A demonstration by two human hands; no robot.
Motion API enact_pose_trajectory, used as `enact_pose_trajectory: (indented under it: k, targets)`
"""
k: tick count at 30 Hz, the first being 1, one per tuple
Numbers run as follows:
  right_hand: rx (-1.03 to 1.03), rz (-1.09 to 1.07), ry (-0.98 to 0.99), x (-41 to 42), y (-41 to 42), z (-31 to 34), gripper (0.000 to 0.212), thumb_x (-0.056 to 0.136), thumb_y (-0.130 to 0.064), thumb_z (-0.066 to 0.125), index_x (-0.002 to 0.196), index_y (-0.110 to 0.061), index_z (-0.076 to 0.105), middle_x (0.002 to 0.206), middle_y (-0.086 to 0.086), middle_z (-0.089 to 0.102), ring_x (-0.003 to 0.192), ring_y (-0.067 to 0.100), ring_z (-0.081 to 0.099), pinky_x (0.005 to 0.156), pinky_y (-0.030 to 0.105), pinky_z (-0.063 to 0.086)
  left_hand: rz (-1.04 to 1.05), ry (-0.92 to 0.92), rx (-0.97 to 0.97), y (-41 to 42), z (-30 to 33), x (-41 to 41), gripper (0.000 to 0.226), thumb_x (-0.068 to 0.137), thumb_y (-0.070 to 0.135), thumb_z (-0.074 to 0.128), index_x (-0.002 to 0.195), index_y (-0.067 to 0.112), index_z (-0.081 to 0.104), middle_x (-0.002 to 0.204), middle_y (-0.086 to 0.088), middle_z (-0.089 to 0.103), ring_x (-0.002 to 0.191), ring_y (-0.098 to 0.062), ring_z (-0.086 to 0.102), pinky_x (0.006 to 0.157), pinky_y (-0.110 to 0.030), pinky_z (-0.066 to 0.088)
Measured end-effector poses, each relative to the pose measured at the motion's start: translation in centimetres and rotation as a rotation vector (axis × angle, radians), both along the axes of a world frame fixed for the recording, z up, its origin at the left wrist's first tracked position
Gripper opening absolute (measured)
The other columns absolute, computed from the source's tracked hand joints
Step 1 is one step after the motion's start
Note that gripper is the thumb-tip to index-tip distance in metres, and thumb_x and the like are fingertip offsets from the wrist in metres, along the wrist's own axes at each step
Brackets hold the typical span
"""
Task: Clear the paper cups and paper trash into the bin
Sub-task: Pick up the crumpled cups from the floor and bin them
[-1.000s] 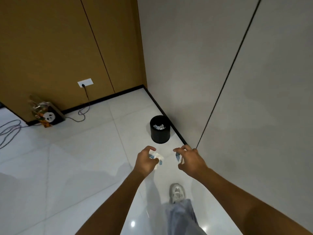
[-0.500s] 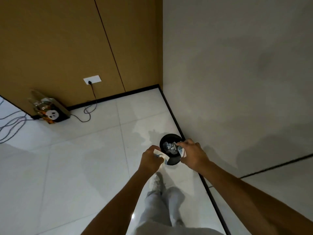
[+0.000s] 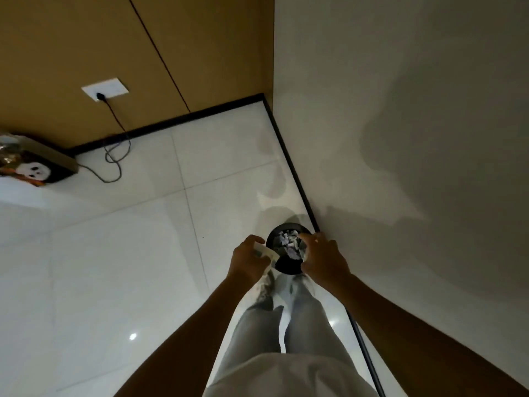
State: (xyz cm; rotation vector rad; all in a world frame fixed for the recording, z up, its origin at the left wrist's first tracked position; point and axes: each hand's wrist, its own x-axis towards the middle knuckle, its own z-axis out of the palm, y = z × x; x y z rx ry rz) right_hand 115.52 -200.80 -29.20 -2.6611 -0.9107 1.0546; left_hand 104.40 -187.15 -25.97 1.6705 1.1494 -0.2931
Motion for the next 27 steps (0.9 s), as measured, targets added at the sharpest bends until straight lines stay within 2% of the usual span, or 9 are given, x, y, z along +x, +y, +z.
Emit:
enact_pose_trajectory:
  k: [2,5,7,9,14,19,22,24,27]
  targets:
    - [-0.035,0.030,0.041,1.2,2.0,-2.7,0.064,0.089,-0.016,0.058,0.145,-0.028,0.029,0.146,0.006,0.036,0.124,0.032,0.043,0.095,0.037,0.044,0.037,0.029,0.007,1.2,-1.9,0.9,0.039,0.083,0.001,0.065,0.119,0.010,0.054,0.104,-0.001,0.050,0.090,-0.016,0.052,0.073,-0.024,0.052]
    - [-0.095,0.057,0.078,2.4,4.0,-6.4,0.065,0.090,-0.023,0.058,0.146,-0.029,0.025,0.151,0.007,0.030,0.129,0.036,0.041,0.100,0.047,0.045,0.085,0.054,-0.007,2.3,-5.1,1.3,0.038,0.084,0.000,0.065,0.119,0.010,0.053,0.103,0.000,0.050,0.090,-0.015,0.052,0.061,-0.013,0.048]
    - [-0.157,0.052,0.102,2.9,4.5,-8.6,0.064,0.091,-0.028,0.057,0.146,-0.029,0.025,0.153,0.007,0.027,0.133,0.037,0.037,0.103,0.053,0.041,0.106,0.079,-0.013,2.7,-7.4,1.7,0.039,0.083,-0.001,0.066,0.118,0.011,0.054,0.102,0.000,0.051,0.090,-0.015,0.052,0.063,-0.015,0.048]
    - [-0.168,0.011,0.147,3.4,4.7,-10.5,0.061,0.092,-0.030,0.056,0.146,-0.026,0.028,0.152,0.008,0.028,0.135,0.036,0.035,0.104,0.052,0.040,0.116,0.121,-0.026,2.4,-10.0,2.2,0.040,0.082,-0.001,0.067,0.118,0.011,0.054,0.102,-0.001,0.053,0.088,-0.015,0.054,0.066,-0.018,0.050]
    - [-0.026,-0.098,0.246,3.8,3.5,-12.3,0.055,0.091,-0.025,0.059,0.141,-0.020,0.038,0.146,0.009,0.037,0.132,0.030,0.040,0.103,0.044,0.044,0.102,0.171,-0.067,0.3,-13.8,4.0,0.042,0.082,0.001,0.067,0.120,0.013,0.053,0.111,-0.007,0.058,0.094,-0.017,0.056,0.071,-0.021,0.050]
    - [-0.019,-0.142,0.237,5.0,1.7,-13.6,0.052,0.092,-0.024,0.058,0.140,-0.019,0.039,0.147,0.009,0.036,0.130,0.027,0.042,0.101,0.035,0.042,0.045,0.191,-0.098,-1.8,-17.4,6.7,0.044,0.081,0.004,0.065,0.122,0.015,0.052,0.114,-0.009,0.057,0.095,-0.021,0.055,0.080,-0.032,0.053]
    - [-0.015,-0.156,0.226,5.6,1.2,-14.1,0.051,0.092,-0.024,0.058,0.140,-0.018,0.040,0.147,0.009,0.036,0.126,0.029,0.045,0.099,0.038,0.046,0.022,0.192,-0.097,-2.3,-19.2,7.7,0.046,0.081,0.004,0.064,0.124,0.014,0.050,0.118,-0.012,0.058,0.100,-0.024,0.055,0.086,-0.037,0.053]
    - [-0.018,-0.170,0.226,6.0,1.2,-14.3,0.051,0.092,-0.024,0.058,0.140,-0.017,0.041,0.145,0.010,0.038,0.125,0.030,0.045,0.099,0.040,0.046,0.006,0.181,-0.115,-2.6,-20.2,8.4,0.053,0.082,0.006,0.066,0.130,0.014,0.046,0.124,-0.011,0.056,0.113,-0.027,0.055,0.088,-0.032,0.050]
    - [-0.007,-0.174,0.225,6.4,1.2,-14.6,0.052,0.092,-0.024,0.059,0.140,-0.016,0.041,0.144,0.011,0.039,0.125,0.030,0.046,0.100,0.040,0.046,-0.092,0.181,-0.168,-2.8,-21.4,9.1,0.065,0.080,0.015,0.073,0.136,0.014,0.039,0.129,-0.009,0.055,0.118,-0.027,0.052,0.085,-0.027,0.044]
